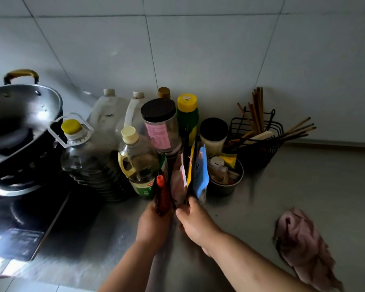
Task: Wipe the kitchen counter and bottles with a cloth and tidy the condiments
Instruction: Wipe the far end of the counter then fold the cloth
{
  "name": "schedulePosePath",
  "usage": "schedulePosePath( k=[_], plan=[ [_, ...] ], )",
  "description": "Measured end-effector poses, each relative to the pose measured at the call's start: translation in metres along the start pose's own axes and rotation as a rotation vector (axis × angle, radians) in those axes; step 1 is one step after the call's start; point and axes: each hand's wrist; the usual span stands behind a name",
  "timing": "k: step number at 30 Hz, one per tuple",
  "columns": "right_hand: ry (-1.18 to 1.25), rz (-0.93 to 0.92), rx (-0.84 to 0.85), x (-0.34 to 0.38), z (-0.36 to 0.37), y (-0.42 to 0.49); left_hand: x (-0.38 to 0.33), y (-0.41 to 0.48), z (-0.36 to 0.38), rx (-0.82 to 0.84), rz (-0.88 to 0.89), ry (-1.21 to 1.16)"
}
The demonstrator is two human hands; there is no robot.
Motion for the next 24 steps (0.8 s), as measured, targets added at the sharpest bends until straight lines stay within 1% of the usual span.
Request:
schedulePosePath(
  k=[4, 9, 13, 16, 18, 20, 22, 24],
  plan=[
    [-0.127, -0.008, 0.011, -0.009, -0.005, 0.001, -0.002, -0.002, 0.000, -0.013, -0.012, -0.038],
    [-0.226, -0.033, 0.017, -0.014, -0.019, -0.012, -0.007, -0.001, -0.002, -0.026, -0.054, -0.012],
    [-0.182, -0.054, 0.018, -0.029, -0.043, -0.023, -0.012, -0.011, 0.003, -0.024, -0.127, -0.038],
    [-0.114, -0.041, -0.007, -0.043, -0.071, -0.037, -0.012, -0.024, 0.010, -0.047, -0.218, -0.064],
    [-0.094, -0.010, -0.076, -0.057, -0.091, -0.044, -0.011, -0.031, 0.016, -0.056, -0.284, -0.080],
    [-0.116, 0.007, -0.171, -0.077, -0.116, -0.049, -0.015, -0.039, 0.023, -0.035, -0.313, -0.088],
    [-0.214, 0.009, -0.300, -0.096, -0.143, -0.053, -0.022, -0.049, 0.031, -0.007, -0.327, -0.104],
    [-0.350, 0.021, -0.474, -0.112, -0.168, -0.058, -0.032, -0.061, 0.041, 0.010, -0.321, -0.126]
  ],
)
Point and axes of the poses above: each hand's wrist, its own y-axis towards the middle knuckle, its own z-axis out of the palm, x = y × z, and after that the axes turned 8 degrees about z, right-handed
